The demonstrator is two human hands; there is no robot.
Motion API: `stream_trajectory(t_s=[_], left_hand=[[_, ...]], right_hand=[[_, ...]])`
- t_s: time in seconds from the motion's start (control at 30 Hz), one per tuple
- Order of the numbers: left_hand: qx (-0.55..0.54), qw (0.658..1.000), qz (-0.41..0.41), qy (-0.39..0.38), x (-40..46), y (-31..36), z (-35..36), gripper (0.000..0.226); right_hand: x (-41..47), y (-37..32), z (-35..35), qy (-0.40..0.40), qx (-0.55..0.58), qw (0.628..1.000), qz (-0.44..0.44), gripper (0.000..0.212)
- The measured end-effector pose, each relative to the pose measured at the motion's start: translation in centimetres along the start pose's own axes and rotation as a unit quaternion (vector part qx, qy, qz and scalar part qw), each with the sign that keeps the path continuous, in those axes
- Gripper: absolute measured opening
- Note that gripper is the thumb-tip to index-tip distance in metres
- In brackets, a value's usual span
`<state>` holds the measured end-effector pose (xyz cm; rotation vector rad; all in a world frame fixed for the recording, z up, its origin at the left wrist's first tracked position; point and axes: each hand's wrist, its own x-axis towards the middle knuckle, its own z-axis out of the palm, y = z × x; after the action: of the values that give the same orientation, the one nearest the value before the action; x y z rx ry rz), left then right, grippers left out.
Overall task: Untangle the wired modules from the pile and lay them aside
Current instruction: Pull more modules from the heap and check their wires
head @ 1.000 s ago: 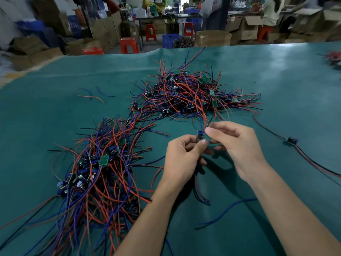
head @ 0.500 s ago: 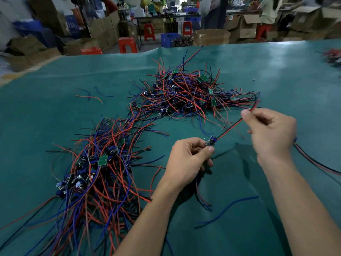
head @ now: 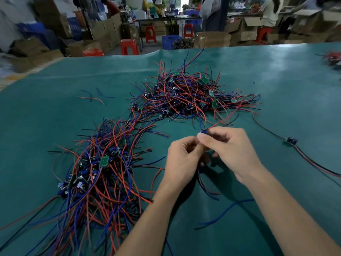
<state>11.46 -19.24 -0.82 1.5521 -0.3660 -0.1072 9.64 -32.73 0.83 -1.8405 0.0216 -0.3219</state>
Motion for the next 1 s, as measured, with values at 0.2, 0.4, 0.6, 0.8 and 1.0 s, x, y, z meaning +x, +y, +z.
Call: stream_trajectory(t_s=[0.2,0.4,0.6,0.8,1.0], left_hand=[[0.018,0.999,-0.006,-0.028,-0.2,0.0,0.1,0.025],[0.071,0.997,-0.020,0.015,0.2,-0.5,0.2,0.022],[0.086,0.995,0.031,0.050,-0.2,0.2,-0.1,0.018],[0.095,0.995,-0.022,0.030,0.3,-0.2,-0.1,0.023],[0.132,0.991,0.000,0.037,0.3,-0.3,-0.1,0.013]], right_hand=[[1.1,-2.9,-2.9,0.199,0.059,0.972,-0.110,0.016],[1.5,-13.9,1.3,0.038,0.156,0.972,-0.171,0.012],[4.8,-14.9,10.4,-0.259,-0.189,0.944,-0.073,0.054],[10.8,-6.9,8.5,-0.136,-0.531,0.836,-0.008,0.014],[11.9,-2.0,6.4,-0.054,-0.521,0.851,-0.037,0.023]])
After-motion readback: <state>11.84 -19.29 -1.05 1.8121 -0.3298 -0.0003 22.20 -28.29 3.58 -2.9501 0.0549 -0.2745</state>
